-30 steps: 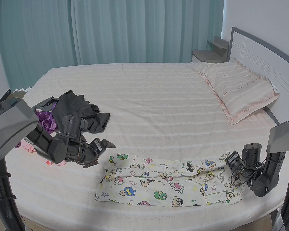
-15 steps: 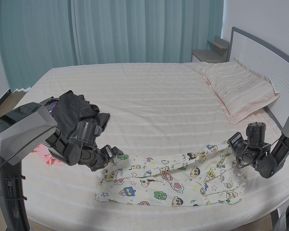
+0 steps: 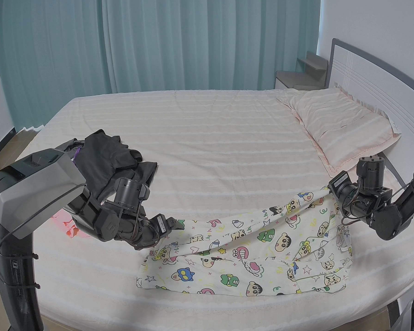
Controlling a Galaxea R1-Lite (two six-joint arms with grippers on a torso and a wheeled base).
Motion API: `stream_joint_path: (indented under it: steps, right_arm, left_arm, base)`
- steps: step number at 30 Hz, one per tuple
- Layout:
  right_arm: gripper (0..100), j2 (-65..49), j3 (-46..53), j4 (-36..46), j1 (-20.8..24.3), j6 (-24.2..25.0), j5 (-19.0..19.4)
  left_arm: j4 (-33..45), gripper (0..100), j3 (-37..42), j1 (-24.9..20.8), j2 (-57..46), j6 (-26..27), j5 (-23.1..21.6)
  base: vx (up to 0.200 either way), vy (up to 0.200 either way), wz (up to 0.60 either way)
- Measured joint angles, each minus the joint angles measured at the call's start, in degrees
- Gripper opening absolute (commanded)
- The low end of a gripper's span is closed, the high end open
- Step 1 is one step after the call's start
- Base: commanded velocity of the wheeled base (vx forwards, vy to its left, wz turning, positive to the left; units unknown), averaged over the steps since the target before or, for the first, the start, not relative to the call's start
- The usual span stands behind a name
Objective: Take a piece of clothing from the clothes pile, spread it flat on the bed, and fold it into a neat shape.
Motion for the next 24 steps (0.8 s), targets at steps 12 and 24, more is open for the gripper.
stream_joint_path:
  steps: [12, 24]
  right_arm:
    - [0, -0.28, -0.04, 0.37, 0.11, -0.11, 0.24]
    - [0, 0.02, 0.38, 0.28, 0.17, -0.02, 0.22]
  left_arm:
    - [1.04, 100, 2.07, -1.32, -0.57, 5.53, -2.68]
    - [3.01, 100, 2.62, -5.32, -2.60, -11.02, -2.32]
  base:
    - [0.000, 0.000, 0.00]
    - [0.000, 0.000, 0.00]
